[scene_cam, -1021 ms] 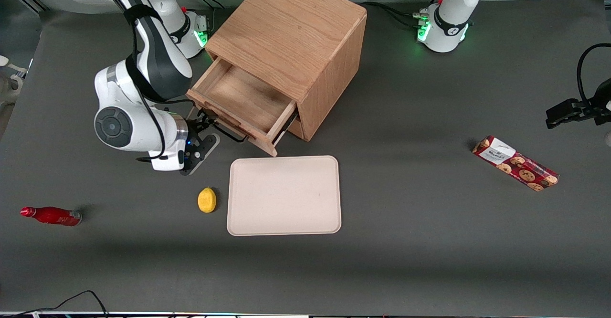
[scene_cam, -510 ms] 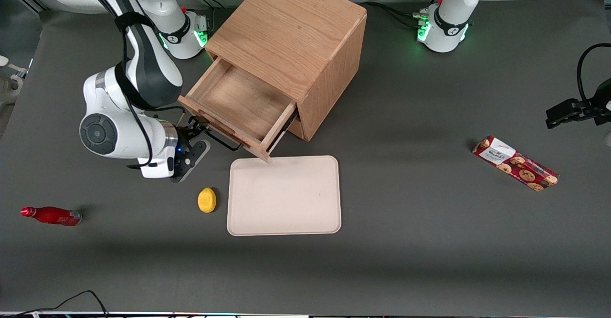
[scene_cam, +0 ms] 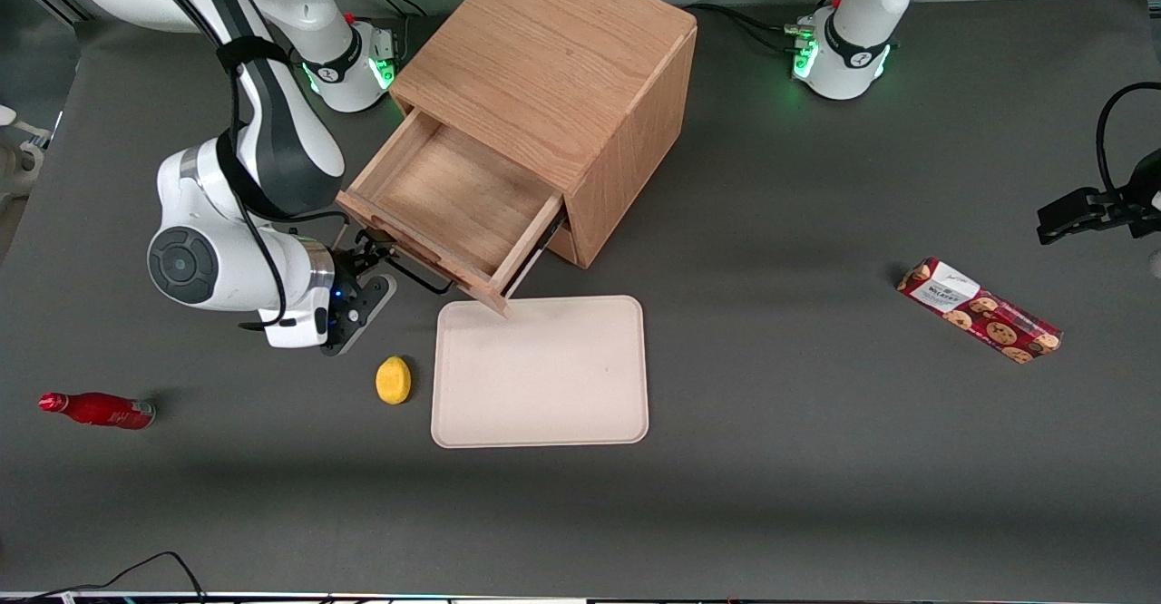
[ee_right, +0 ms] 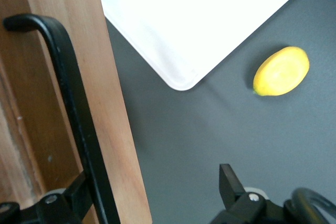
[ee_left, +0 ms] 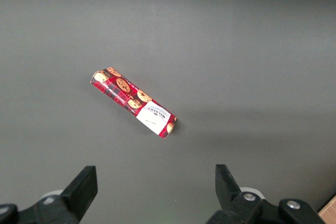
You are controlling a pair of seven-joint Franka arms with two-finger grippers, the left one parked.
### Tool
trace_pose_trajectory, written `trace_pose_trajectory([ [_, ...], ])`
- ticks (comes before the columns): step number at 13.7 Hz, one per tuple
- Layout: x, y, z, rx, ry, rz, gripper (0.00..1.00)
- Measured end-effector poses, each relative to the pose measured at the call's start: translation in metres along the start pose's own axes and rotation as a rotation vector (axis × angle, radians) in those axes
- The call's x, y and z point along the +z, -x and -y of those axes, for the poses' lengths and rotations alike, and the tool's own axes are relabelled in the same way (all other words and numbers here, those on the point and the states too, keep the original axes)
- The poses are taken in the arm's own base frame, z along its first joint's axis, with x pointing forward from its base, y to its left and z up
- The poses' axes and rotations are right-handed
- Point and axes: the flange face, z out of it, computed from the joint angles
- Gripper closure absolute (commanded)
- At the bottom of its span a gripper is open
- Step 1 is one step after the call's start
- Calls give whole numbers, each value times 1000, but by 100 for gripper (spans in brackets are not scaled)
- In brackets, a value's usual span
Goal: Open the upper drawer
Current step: 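Pull the upper drawer outward by its handle with the right gripper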
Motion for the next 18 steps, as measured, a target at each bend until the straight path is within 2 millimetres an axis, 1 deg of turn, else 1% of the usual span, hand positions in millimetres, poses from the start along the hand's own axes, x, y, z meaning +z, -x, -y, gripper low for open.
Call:
trace_pose_trajectory([
  [5, -2, -5, -3, -25, 6, -12, 0],
  [12, -9, -20, -15, -55, 23, -45, 0],
  [15, -9, -25, -23, -86, 25, -52, 0],
  [18, -9, -24, -34, -93, 28, -57, 0],
])
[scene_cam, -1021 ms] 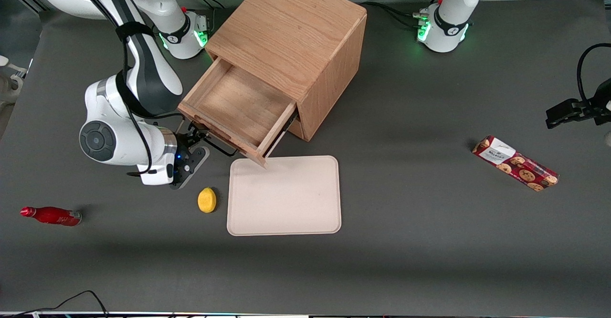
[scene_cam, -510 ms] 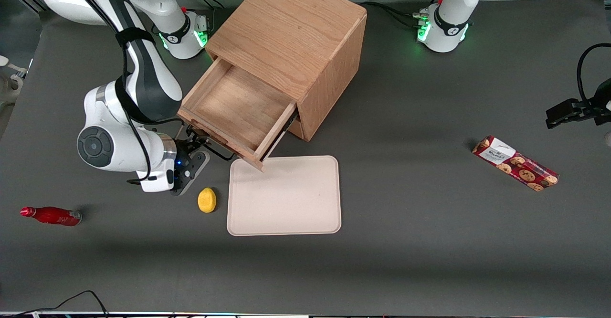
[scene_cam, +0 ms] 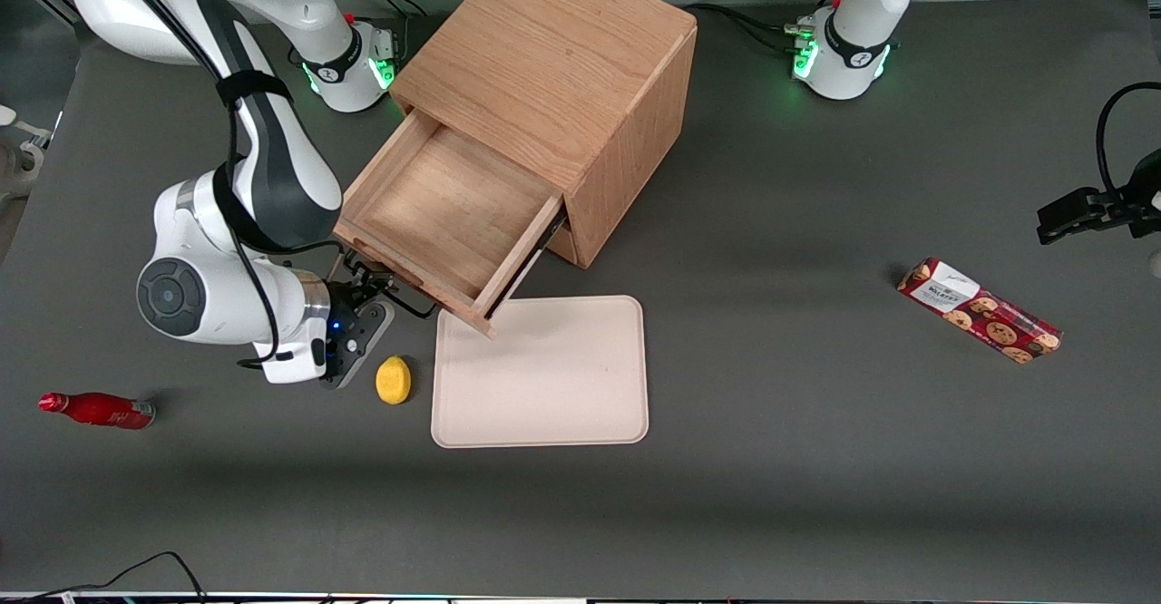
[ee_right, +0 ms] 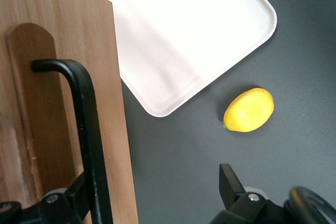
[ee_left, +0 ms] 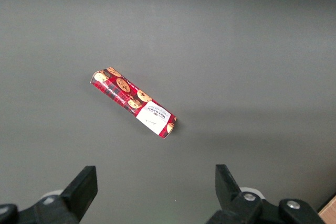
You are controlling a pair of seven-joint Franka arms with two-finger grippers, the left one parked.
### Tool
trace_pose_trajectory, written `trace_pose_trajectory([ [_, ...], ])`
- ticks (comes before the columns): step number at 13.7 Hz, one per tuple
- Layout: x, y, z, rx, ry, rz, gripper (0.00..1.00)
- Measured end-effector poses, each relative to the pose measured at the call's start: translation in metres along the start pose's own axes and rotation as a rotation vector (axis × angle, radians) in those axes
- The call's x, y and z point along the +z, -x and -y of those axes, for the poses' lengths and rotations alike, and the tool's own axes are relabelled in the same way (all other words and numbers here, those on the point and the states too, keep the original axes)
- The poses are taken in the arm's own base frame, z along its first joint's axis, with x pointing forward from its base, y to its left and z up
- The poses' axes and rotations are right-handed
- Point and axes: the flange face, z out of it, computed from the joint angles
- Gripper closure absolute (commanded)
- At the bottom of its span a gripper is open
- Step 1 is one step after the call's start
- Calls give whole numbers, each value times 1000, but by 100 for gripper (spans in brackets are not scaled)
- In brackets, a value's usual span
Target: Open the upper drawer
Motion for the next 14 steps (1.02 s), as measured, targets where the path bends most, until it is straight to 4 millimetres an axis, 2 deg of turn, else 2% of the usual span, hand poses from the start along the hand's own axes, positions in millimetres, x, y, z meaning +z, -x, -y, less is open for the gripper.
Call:
trace_pose_trajectory([
  [4, -3, 7, -18, -16, 9, -5, 0],
  [8, -5, 6, -20, -20, 12, -11, 0],
  [10, -20, 4, -17, -25, 21, -22, 0],
  [12, -47, 6, -9, -13, 24, -25, 0],
  [14, -79, 18, 10, 78, 12, -8, 0],
])
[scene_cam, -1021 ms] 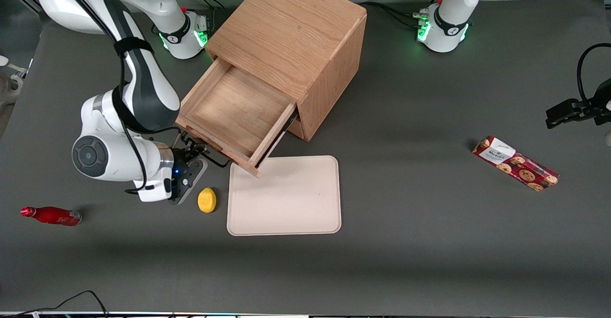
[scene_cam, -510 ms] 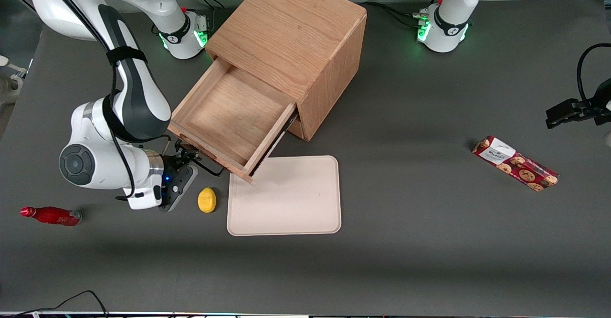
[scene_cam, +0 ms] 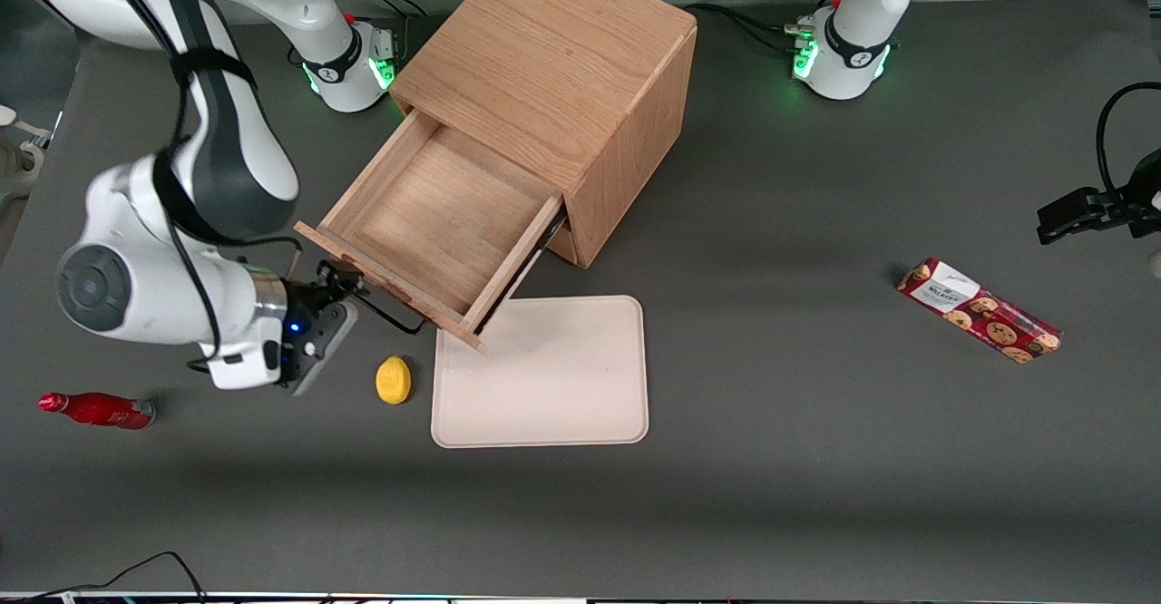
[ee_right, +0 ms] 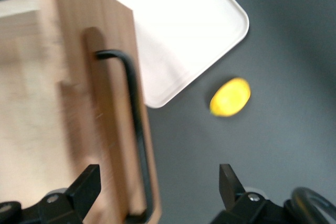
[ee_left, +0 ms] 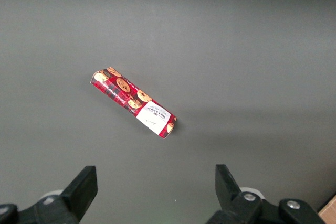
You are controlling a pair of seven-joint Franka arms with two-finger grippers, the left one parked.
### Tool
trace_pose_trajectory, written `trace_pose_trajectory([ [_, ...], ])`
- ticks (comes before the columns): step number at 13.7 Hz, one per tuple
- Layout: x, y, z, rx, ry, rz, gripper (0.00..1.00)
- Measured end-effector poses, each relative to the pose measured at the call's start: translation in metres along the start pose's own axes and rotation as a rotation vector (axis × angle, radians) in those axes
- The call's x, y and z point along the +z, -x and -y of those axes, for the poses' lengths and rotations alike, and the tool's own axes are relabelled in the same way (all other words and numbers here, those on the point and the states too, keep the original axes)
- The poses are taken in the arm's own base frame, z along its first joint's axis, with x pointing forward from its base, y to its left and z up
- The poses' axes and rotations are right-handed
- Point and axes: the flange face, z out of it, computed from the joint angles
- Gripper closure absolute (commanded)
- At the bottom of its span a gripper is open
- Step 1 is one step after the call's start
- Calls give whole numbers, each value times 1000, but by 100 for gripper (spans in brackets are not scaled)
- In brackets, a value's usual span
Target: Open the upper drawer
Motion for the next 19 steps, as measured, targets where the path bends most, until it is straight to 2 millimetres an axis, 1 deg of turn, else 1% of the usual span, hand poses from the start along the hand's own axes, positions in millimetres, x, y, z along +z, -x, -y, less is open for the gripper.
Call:
trace_pose_trajectory([
  [2, -40, 19, 21, 139, 25, 17, 0],
  [4, -83, 48, 46, 318, 76, 34, 0],
  [5, -101, 63, 58, 401, 96, 30, 0],
  [6, -113, 81, 64, 462, 111, 20, 0],
  [7, -121, 103, 61, 515, 119, 12, 0],
  [8, -127, 128, 52, 561, 119, 6, 0],
  [10, -132, 177, 27, 653, 121, 3, 0],
  [11, -133, 197, 14, 694, 136, 11, 0],
  [12, -133, 211, 4, 724, 145, 17, 0],
  [13, -133, 221, -3, 747, 145, 19, 0],
  [15, -132, 230, -12, 769, 142, 21, 0],
  [19, -135, 226, -18, 768, 173, -19, 0],
])
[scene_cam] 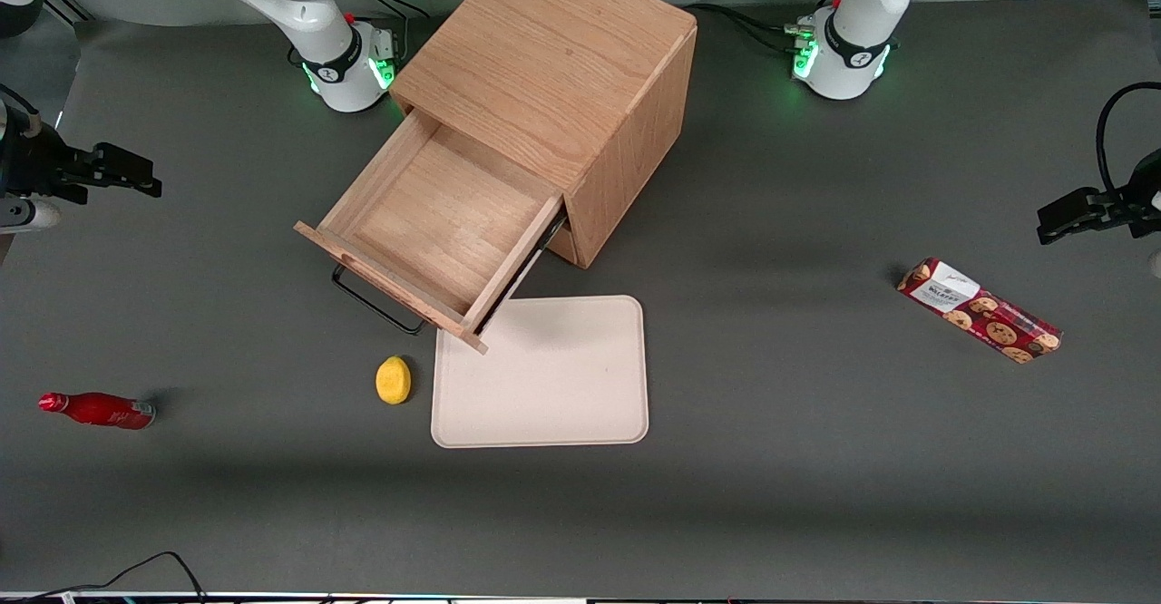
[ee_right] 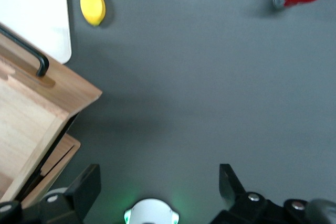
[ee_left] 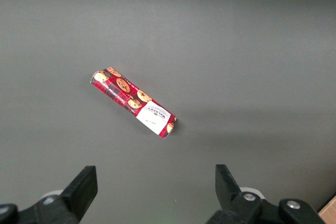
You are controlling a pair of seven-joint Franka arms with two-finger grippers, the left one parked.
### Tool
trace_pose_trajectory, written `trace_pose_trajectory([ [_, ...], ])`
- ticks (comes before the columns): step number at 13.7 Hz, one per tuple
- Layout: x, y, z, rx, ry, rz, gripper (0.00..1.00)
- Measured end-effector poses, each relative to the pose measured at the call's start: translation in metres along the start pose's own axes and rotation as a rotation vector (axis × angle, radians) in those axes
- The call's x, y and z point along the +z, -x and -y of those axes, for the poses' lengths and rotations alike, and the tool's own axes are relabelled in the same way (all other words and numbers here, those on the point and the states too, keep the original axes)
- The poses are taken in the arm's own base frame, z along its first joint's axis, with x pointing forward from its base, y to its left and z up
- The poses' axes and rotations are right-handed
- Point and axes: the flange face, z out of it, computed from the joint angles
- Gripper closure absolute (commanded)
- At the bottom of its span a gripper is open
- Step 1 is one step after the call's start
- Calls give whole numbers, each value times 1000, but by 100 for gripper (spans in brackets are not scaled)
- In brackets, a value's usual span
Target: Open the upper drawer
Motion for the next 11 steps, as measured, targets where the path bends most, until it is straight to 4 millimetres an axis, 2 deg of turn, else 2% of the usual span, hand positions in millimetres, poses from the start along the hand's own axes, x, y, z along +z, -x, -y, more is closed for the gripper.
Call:
trace_pose_trajectory([
  [5, -2, -28, -1, -1, 11, -40, 0],
  [11, -6, -30, -3, 15, 12, -48, 0],
])
